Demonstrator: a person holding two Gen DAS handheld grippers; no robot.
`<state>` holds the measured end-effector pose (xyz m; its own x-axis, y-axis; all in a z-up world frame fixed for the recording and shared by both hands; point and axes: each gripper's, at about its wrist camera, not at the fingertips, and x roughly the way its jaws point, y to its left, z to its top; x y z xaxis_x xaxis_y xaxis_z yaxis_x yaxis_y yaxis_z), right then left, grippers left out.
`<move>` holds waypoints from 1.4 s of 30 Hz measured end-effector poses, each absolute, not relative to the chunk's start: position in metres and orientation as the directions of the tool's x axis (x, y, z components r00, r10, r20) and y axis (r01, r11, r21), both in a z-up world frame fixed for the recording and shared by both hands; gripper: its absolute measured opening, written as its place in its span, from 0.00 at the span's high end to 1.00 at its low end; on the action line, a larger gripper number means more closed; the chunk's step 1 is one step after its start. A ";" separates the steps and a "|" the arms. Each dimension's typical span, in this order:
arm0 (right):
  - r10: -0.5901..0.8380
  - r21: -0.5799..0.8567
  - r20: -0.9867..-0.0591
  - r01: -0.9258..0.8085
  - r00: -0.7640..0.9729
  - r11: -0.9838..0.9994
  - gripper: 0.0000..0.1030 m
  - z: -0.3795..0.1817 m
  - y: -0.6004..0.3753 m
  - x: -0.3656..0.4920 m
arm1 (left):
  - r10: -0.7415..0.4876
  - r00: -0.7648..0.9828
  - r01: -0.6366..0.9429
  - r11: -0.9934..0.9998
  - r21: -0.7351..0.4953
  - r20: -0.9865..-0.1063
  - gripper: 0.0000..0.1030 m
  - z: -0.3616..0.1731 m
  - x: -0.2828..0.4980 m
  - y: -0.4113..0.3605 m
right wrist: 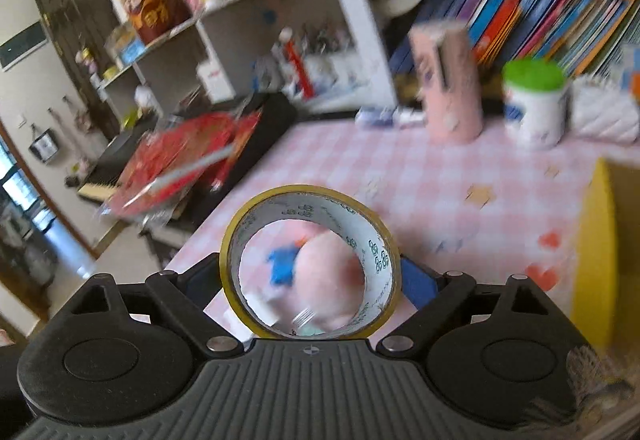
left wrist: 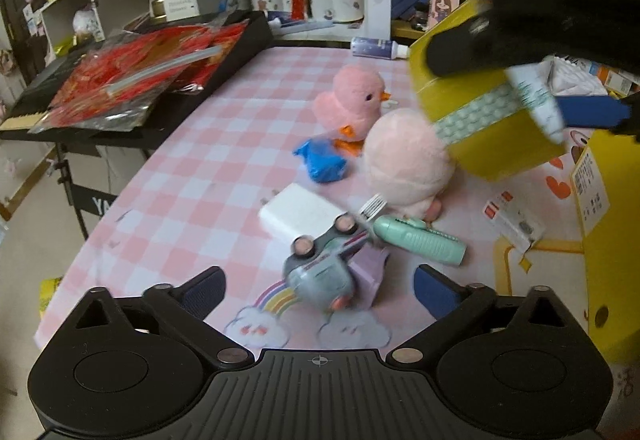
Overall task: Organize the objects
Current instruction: 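Grasp the tape roll with the right tool while the left tool grasps the grey toy truck, then carry the tape roll and toy truck toward the yellow box with both tools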
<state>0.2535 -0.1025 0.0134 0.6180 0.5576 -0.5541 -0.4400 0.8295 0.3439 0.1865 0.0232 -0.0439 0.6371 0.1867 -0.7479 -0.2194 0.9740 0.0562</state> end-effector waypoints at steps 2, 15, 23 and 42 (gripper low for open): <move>0.543 0.332 -0.551 -0.431 0.633 0.839 0.12 0.016 -0.110 0.255 | 0.187 0.632 -0.222 0.973 0.056 -0.752 0.12 -0.049 0.194 0.022; 0.513 0.314 -0.600 -0.409 0.614 0.857 0.12 0.004 -0.125 0.253 | 0.126 0.577 -0.228 0.974 -0.011 -0.807 0.39 -0.064 0.208 0.030; 0.490 0.257 -0.609 -0.430 0.623 0.866 0.12 0.007 -0.115 0.236 | 0.096 0.659 -0.257 0.961 -0.103 -0.746 0.39 -0.025 0.176 0.049; 0.397 0.172 -0.687 -0.395 0.608 0.902 0.12 0.002 -0.110 0.151 | 0.028 0.710 -0.205 0.964 -0.169 -0.703 0.39 -0.006 0.081 0.073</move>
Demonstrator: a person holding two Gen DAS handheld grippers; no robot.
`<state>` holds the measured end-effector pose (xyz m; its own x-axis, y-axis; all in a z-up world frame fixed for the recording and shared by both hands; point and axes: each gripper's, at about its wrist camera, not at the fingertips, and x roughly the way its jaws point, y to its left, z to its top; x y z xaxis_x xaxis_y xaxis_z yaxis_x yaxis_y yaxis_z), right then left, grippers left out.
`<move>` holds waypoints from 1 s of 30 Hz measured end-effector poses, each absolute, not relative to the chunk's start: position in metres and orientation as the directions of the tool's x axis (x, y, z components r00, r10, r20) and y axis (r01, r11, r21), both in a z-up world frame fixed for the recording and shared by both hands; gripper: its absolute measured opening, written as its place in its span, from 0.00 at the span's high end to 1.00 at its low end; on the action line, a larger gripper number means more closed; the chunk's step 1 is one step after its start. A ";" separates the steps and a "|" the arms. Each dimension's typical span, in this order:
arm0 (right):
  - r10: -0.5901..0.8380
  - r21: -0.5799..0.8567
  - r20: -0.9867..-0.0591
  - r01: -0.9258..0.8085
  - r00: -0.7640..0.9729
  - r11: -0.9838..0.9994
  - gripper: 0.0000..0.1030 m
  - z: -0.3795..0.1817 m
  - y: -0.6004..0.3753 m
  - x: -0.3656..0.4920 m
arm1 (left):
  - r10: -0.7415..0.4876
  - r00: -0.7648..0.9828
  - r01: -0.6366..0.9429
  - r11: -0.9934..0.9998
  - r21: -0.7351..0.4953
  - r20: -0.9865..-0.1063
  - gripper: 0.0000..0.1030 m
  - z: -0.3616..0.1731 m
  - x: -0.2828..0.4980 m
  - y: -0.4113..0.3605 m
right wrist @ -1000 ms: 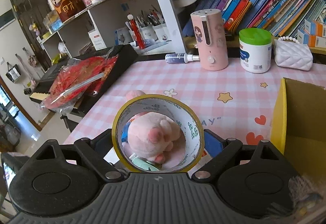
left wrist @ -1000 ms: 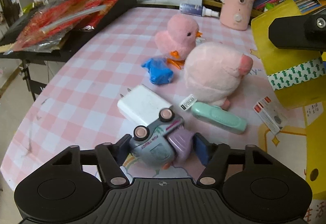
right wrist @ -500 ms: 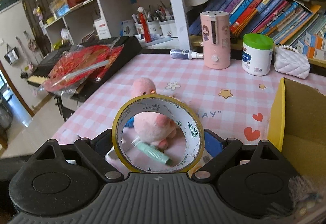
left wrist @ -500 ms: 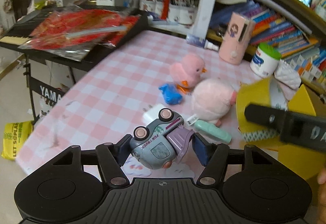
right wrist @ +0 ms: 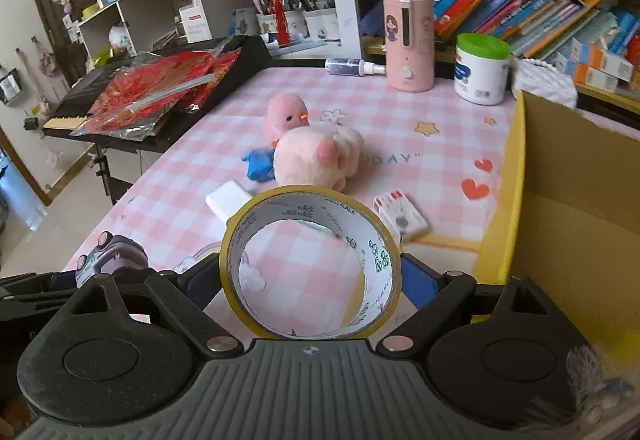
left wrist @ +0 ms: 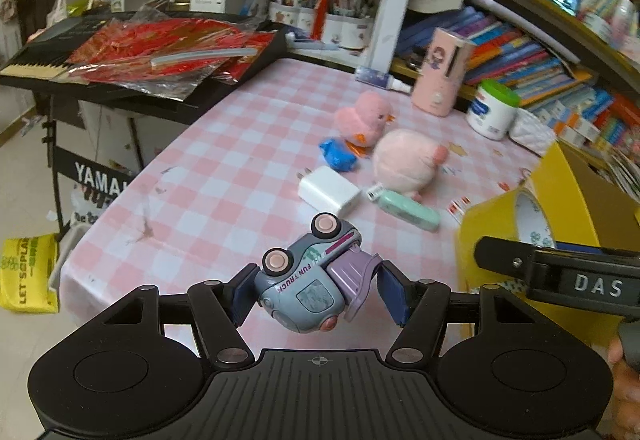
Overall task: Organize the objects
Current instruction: 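Carry the tape roll and toy truck toward the yellow box with both tools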
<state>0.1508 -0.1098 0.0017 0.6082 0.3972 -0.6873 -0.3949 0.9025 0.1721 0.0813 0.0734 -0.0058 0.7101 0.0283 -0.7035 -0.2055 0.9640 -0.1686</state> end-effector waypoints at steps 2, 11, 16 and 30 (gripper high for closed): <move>0.392 0.172 -0.688 -0.387 0.611 0.906 0.12 0.002 -0.110 0.139 | 0.015 0.712 -0.190 0.967 -0.172 -0.702 0.39 -0.005 0.072 0.074; 0.326 0.179 -0.714 -0.288 0.620 0.941 0.12 -0.004 -0.120 0.087 | -0.051 0.705 -0.102 0.980 -0.172 -0.708 0.39 -0.006 0.035 0.071; 0.274 0.173 -0.728 -0.218 0.628 0.960 0.12 -0.009 -0.134 0.060 | -0.093 0.696 -0.044 0.984 -0.171 -0.712 0.39 -0.007 0.019 0.067; 0.182 0.186 -0.725 -0.066 0.664 0.980 0.12 -0.015 -0.162 0.004 | -0.207 0.666 0.132 0.978 -0.160 -0.717 0.38 -0.010 -0.006 0.043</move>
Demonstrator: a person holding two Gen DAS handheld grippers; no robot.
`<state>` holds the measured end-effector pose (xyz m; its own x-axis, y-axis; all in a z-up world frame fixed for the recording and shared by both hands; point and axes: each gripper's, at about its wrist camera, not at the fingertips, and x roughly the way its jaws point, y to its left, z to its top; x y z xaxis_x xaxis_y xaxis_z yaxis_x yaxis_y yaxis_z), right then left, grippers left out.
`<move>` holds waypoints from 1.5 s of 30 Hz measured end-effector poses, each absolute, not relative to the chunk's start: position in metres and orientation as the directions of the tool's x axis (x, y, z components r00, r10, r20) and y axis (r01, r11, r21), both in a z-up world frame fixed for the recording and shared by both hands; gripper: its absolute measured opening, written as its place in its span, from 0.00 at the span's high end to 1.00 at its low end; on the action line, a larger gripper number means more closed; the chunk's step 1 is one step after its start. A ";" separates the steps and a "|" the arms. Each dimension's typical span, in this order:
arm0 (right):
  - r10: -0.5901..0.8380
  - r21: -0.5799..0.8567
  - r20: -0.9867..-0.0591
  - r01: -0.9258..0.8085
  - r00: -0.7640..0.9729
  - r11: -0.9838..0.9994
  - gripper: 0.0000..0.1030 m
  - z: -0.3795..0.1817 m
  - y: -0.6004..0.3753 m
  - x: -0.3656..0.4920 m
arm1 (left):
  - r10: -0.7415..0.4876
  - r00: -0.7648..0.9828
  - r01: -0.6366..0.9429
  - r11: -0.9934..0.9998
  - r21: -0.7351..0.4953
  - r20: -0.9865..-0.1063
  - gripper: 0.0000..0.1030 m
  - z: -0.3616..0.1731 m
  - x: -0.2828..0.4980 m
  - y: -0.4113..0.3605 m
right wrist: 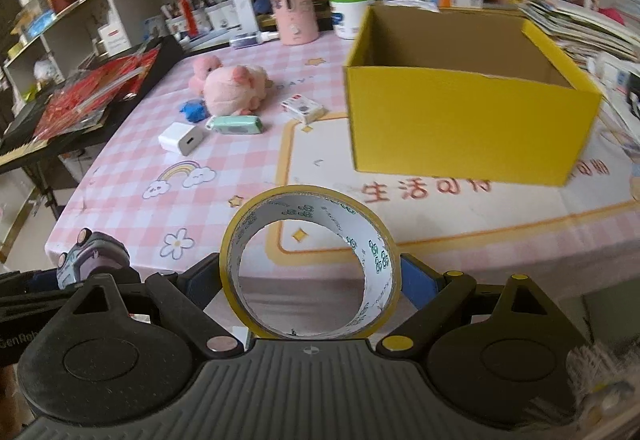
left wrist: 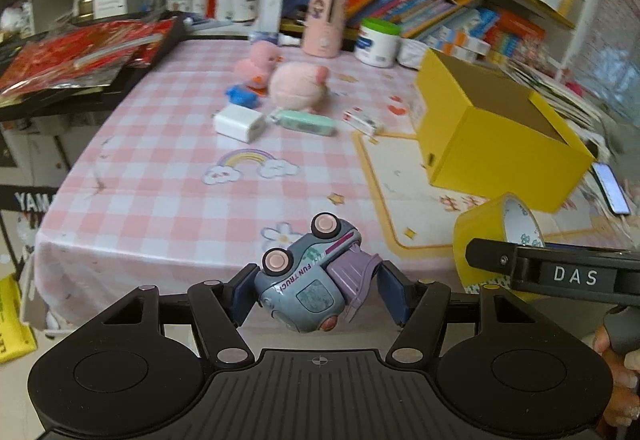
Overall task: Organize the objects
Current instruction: 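Carry the tape roll and toy truck toward the yellow box with both tools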
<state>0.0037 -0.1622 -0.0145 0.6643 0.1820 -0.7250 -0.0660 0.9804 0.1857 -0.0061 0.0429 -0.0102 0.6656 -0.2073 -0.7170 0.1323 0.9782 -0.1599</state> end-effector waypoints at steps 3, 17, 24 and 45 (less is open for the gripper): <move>0.156 0.183 -0.728 -0.031 0.667 0.983 0.12 -0.015 -0.170 -0.006 | -0.237 0.663 0.169 0.972 -0.166 -0.710 0.38 -0.010 -0.010 0.037; 0.041 0.183 -0.745 0.144 0.666 0.973 0.12 -0.018 -0.210 -0.039 | -0.345 0.627 0.331 0.930 -0.162 -0.699 0.38 -0.008 -0.011 -0.003; -0.007 0.180 -0.750 0.214 0.662 0.960 0.12 -0.019 -0.230 -0.048 | -0.389 0.597 0.399 0.903 -0.161 -0.702 0.38 -0.008 -0.006 -0.027; -0.049 0.174 -0.766 0.280 0.641 0.944 0.12 -0.020 -0.274 -0.036 | -0.428 0.578 0.461 0.874 -0.154 -0.695 0.38 -0.005 0.011 -0.072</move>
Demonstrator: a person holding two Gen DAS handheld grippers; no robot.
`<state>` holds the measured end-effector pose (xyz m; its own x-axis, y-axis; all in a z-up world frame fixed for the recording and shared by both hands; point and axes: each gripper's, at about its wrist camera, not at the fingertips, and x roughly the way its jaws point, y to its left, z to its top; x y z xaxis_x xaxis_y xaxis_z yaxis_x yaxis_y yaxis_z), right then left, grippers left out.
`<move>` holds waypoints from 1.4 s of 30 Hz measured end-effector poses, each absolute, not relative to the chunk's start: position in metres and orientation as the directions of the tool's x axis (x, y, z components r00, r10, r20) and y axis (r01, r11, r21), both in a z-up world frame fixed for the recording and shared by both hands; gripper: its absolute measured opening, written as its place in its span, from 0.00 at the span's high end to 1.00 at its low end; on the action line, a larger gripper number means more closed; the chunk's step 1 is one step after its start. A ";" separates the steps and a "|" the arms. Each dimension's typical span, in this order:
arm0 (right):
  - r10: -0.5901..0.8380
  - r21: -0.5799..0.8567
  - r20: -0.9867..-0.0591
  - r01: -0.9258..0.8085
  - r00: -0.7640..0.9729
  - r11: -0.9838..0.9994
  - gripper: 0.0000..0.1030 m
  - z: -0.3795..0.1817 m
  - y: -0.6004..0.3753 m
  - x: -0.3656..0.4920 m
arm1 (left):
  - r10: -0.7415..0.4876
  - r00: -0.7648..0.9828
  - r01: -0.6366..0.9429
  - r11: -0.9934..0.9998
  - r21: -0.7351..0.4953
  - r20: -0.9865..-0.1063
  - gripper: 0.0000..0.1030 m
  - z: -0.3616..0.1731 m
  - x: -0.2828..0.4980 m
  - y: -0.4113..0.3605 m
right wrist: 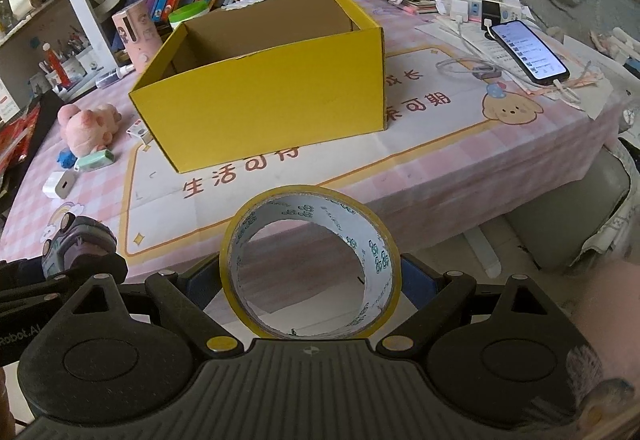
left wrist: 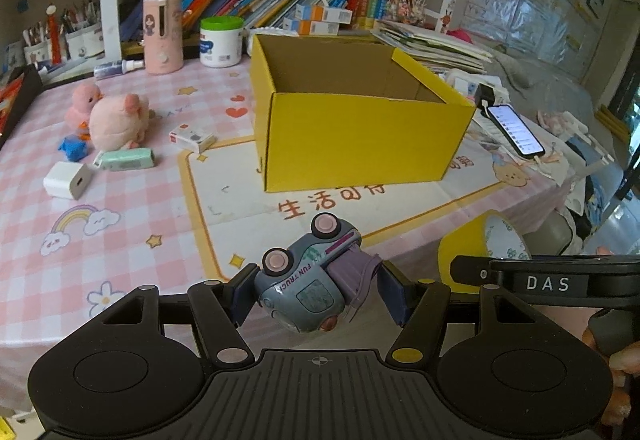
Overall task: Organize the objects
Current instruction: 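Carry the tape roll and toy truck toward the yellow box with both tools, then lower the tape roll and toy truck into the box and open both tools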
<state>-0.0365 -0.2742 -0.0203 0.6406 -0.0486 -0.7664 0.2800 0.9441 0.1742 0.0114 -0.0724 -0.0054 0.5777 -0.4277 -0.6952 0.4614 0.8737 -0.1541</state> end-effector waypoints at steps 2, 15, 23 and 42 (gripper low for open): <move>-0.049 0.174 -0.769 0.282 0.637 0.944 0.12 -0.021 -0.278 -0.033 | -0.430 0.577 0.465 0.872 -0.153 -0.694 0.38 -0.005 0.014 -0.076; -0.060 0.163 -0.733 0.261 0.678 0.952 0.12 -0.008 -0.295 -0.010 | -0.457 0.628 0.497 0.858 -0.127 -0.630 0.38 0.010 0.034 -0.098; -0.065 0.151 -0.621 0.201 0.781 0.968 0.12 0.032 -0.310 0.023 | -0.469 0.695 0.505 0.858 -0.095 -0.545 0.38 0.037 0.064 -0.114; 0.075 0.086 -0.569 -0.032 0.819 0.996 0.12 0.056 -0.335 0.178 | -0.313 0.733 0.411 0.911 0.027 -0.605 0.38 0.015 0.164 -0.181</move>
<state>0.1780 -0.3353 0.0559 0.8188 0.0751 -0.5692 -0.0317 0.9958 0.0857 0.1640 -0.1810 0.0151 0.7326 -0.3126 -0.6047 0.4109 0.9113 0.0267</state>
